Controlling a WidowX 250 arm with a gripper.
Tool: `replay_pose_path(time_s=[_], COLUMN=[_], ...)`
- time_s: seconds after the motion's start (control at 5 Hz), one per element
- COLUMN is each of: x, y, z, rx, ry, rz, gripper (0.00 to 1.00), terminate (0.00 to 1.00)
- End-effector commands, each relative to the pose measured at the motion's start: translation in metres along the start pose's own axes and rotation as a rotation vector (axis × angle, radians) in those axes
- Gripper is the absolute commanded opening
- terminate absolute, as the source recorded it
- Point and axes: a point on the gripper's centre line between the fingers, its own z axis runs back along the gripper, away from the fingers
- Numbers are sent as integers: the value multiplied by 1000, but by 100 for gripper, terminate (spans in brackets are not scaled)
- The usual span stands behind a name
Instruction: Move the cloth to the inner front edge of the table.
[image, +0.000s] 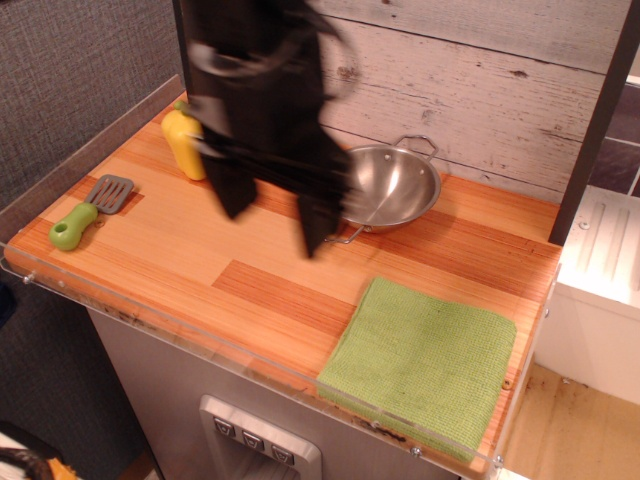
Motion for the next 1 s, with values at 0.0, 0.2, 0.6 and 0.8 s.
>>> replay_pose_path(time_s=[0.0, 0.2, 0.6, 0.8], x=[-7, -8, -14, -14], y=[71, 78, 82, 82], z=[-4, -5, -12, -12], rx=[49, 40, 32, 32], ry=[19, 12, 16, 16], rz=[75, 90, 109, 109], gripper=[100, 100, 100, 100], terminate=[0, 0, 0, 100])
